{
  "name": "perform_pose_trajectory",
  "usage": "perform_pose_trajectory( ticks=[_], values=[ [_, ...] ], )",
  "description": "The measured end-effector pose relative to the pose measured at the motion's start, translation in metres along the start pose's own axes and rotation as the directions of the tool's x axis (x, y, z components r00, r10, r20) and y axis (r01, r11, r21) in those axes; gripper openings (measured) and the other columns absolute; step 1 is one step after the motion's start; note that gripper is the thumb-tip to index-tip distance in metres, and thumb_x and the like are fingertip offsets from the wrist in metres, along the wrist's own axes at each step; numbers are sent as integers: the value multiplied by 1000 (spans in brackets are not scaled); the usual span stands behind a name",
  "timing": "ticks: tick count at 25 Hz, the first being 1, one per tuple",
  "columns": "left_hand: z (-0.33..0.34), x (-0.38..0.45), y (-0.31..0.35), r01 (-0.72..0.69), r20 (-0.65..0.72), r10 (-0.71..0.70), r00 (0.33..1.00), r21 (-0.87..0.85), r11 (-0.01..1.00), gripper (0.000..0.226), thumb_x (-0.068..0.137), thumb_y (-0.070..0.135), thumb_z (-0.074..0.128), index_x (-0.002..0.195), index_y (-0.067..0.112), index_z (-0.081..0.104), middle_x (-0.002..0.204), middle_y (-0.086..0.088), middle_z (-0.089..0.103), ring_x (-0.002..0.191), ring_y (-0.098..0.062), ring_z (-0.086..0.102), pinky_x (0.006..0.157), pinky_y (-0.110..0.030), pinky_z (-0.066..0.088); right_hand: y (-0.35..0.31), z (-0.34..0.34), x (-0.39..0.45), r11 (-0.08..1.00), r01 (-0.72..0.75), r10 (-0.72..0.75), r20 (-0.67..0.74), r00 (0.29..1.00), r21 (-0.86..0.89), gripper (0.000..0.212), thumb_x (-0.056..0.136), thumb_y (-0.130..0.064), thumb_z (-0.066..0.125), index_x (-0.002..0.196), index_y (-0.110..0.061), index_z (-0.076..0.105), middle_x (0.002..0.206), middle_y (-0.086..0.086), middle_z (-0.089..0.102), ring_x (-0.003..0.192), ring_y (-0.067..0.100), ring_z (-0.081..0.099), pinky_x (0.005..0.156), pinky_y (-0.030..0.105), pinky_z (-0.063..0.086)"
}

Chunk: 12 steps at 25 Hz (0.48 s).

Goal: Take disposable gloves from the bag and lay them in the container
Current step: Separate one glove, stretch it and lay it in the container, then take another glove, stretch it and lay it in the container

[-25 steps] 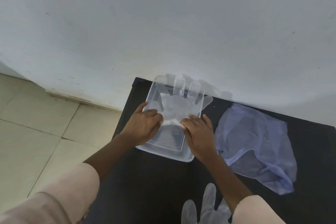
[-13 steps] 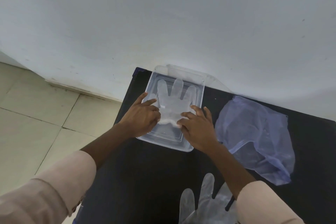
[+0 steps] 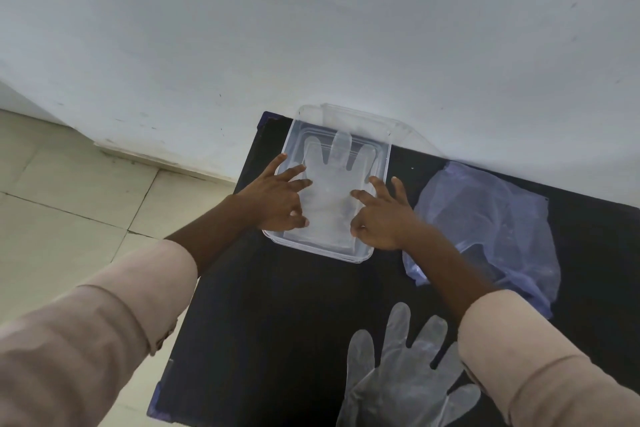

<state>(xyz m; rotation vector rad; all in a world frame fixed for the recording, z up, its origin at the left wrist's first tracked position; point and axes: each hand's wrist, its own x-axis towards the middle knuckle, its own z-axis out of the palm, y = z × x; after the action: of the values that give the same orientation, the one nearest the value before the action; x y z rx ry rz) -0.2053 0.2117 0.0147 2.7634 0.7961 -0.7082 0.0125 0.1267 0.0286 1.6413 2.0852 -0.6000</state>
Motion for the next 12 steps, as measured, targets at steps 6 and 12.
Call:
perform_pose_trajectory(
  ticks=[6, 12],
  values=[
    [-38, -13, 23, -132, -427, -210, 880, -644, 754, 25, 90, 25, 62, 114, 21, 69, 125, -2, 66, 118, -20, 58, 101, -40, 45, -8, -7, -42, 917, 98, 135, -533, 835, 386, 46, 89, -24, 57, 135, -24, 49, 146, 4, 48, 140, 27, 33, 112, 51, 20],
    [-75, -29, 109, -154, -172, -481, 860, -985, 77, 16, 91, 15, 62, 103, 19, 71, 106, -3, 73, 97, -18, 68, 83, -28, 50, 1, 9, -104, 160, 276, 496, -319, 807, 948, 15, 93, -11, 59, 106, -18, 63, 108, 5, 69, 102, 20, 65, 85, 34, 52]
  ],
)
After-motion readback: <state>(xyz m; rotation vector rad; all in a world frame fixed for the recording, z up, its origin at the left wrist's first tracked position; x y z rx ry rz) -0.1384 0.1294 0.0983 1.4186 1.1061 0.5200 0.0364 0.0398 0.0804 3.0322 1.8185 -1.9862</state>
